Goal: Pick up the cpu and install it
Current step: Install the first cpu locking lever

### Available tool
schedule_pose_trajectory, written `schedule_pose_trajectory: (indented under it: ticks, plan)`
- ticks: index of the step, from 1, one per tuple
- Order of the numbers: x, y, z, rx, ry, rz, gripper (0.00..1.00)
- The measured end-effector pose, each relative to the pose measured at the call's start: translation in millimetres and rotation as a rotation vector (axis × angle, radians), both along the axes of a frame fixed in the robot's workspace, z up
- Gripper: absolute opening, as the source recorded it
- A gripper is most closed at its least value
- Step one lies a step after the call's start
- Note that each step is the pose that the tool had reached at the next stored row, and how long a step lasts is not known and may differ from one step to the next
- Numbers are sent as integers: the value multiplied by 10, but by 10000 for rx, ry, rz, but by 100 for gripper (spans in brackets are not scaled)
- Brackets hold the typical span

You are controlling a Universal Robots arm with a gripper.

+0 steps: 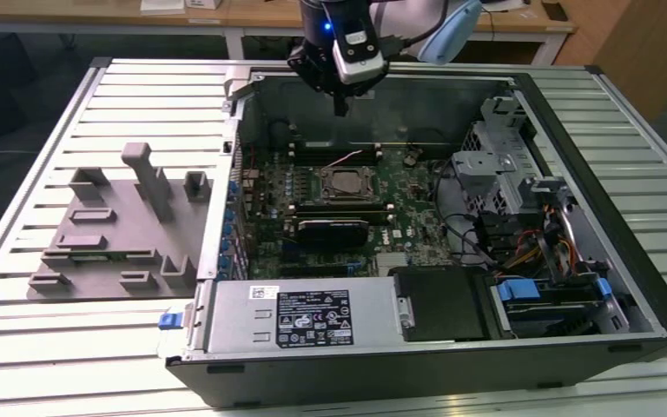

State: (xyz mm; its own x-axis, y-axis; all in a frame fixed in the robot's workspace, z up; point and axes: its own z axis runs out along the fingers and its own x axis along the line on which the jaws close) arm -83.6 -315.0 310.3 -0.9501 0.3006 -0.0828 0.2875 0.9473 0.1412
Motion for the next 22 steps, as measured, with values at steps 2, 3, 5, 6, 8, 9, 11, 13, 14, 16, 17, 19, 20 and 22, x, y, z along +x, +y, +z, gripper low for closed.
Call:
schedule_pose_trajectory:
  ticks: [2, 3, 5, 6, 8, 9, 11, 13, 14, 16, 17, 19, 20, 22]
  plan:
    - [0, 0, -11, 0, 0, 0, 11]
    - [0, 0, -18, 0, 0, 0, 11]
    - [0, 0, -30, 0, 0, 0, 11]
    - [0, 0, -35, -1, 0, 0, 11]
    - [0, 0, -47, -1, 1, 0, 11]
    - [0, 0, -53, -1, 1, 0, 11]
    - [0, 0, -64, -1, 1, 0, 11]
    - [0, 0, -76, -1, 1, 0, 11]
    - [0, 0, -82, 0, 0, 0, 11]
    - [0, 0, -93, 0, 0, 1, 11]
    - [0, 0, -99, 0, 0, 0, 11]
    - [0, 0, -111, 0, 0, 0, 11]
    - [0, 0, -117, -1, 1, 0, 11]
    - [0, 0, -129, 0, 0, 0, 11]
